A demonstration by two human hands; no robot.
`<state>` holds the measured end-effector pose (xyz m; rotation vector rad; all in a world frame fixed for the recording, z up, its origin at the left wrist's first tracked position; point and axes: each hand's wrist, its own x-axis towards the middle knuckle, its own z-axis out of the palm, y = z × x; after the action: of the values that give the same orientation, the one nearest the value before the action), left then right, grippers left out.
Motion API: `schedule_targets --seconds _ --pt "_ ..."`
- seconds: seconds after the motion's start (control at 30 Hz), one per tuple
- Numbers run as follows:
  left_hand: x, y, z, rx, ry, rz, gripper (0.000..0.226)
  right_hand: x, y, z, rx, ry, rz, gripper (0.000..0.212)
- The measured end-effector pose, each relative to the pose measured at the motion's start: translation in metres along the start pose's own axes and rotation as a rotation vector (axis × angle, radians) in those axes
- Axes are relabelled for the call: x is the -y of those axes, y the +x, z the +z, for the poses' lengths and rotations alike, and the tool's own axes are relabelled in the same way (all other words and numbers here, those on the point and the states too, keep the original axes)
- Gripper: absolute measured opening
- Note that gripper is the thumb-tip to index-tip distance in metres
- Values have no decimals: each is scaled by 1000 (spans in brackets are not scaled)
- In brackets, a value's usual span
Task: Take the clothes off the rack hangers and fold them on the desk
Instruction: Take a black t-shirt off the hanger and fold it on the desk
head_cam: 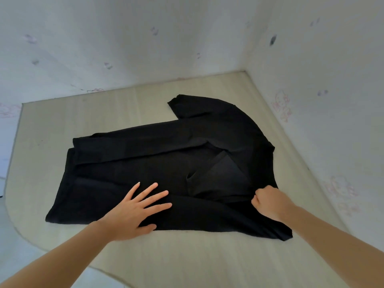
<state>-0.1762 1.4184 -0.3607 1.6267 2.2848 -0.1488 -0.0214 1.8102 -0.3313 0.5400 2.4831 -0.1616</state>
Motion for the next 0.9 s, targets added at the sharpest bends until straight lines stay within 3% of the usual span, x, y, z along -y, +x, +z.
schedule_targets --seconds 0.23,0.4,0.5,0.67,0.73,0.9 --pt "-8 4 -17 -51 -136 -75 43 4 -47 2 196 126 30 40" --pt "3 52 -45 -210 -99 -168 33 -16 -26 -28 -3 272 95 39" --pt "17 99 -69 -230 -116 -167 40 -30 7 -52 -136 290 113 33" --pt "47 178 -95 -216 -240 -329 53 -39 73 -89 -324 390 98 34" --pt "54 199 -98 -208 -244 -382 54 -40 96 -100 -334 368 125 28" --pt "65 230 -94 -285 -336 -532 46 -36 142 -120 -238 460 224 50"
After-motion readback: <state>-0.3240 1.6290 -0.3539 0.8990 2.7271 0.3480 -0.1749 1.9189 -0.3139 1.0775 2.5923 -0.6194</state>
